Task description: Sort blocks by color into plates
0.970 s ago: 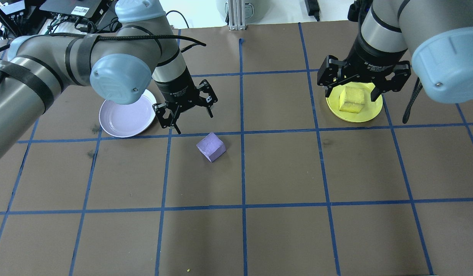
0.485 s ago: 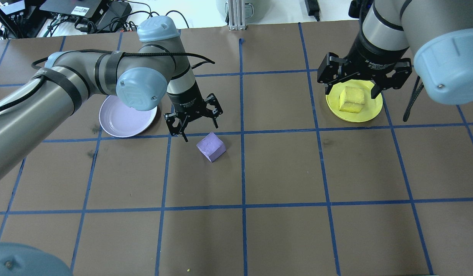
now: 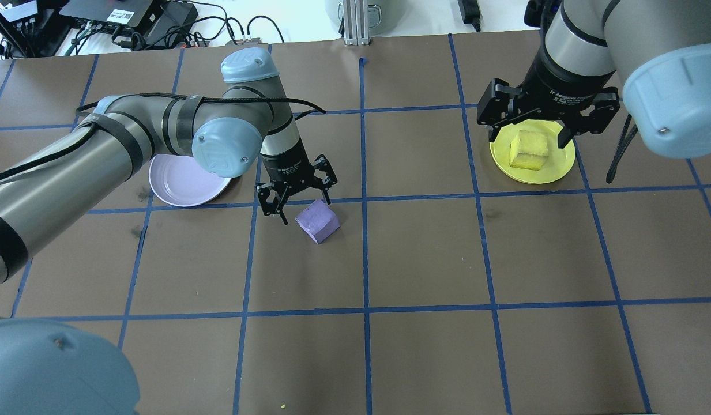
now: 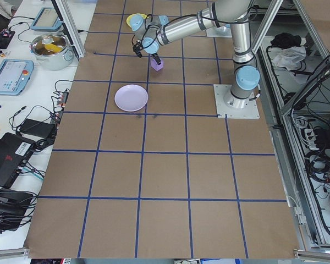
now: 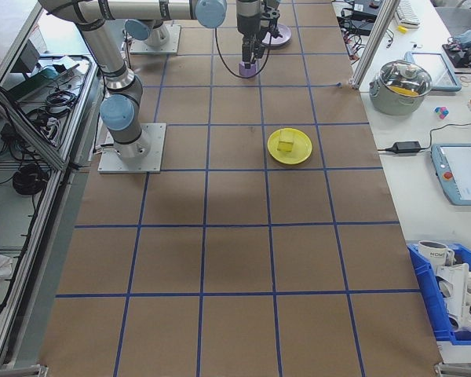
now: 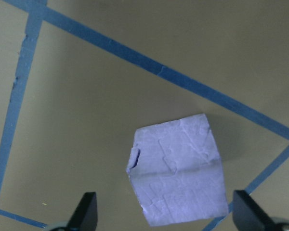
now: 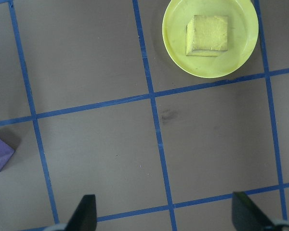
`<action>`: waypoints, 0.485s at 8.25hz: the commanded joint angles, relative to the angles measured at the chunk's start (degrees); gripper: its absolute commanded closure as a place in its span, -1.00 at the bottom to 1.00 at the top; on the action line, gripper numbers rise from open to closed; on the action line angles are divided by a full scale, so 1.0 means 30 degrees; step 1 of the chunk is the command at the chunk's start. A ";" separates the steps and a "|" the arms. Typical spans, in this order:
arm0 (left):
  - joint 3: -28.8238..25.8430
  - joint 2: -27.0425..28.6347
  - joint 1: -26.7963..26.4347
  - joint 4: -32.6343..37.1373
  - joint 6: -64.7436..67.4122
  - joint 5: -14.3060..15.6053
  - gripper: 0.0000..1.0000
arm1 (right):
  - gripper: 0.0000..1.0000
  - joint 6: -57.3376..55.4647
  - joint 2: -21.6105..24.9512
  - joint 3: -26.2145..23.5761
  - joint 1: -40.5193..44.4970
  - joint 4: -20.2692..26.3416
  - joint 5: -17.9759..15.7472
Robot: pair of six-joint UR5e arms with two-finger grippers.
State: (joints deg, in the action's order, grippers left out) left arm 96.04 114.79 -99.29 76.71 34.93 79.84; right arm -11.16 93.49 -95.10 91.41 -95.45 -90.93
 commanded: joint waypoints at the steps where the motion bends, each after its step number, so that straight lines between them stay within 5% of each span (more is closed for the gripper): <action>1: -0.0167 0.0701 0.0048 -0.0286 0.1535 -0.0158 -1.00 | -1.00 0.0000 0.0038 -0.0001 0.0000 0.0000 -0.0041; 4: 0.0008 0.1257 0.0049 -0.0287 0.1775 -0.0745 -1.00 | -1.00 0.0000 0.0039 -0.0001 0.0000 0.0029 -0.0099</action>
State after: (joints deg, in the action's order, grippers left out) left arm 95.95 117.37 -99.15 75.88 40.04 78.05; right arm -11.16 93.59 -95.10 91.41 -95.39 -91.13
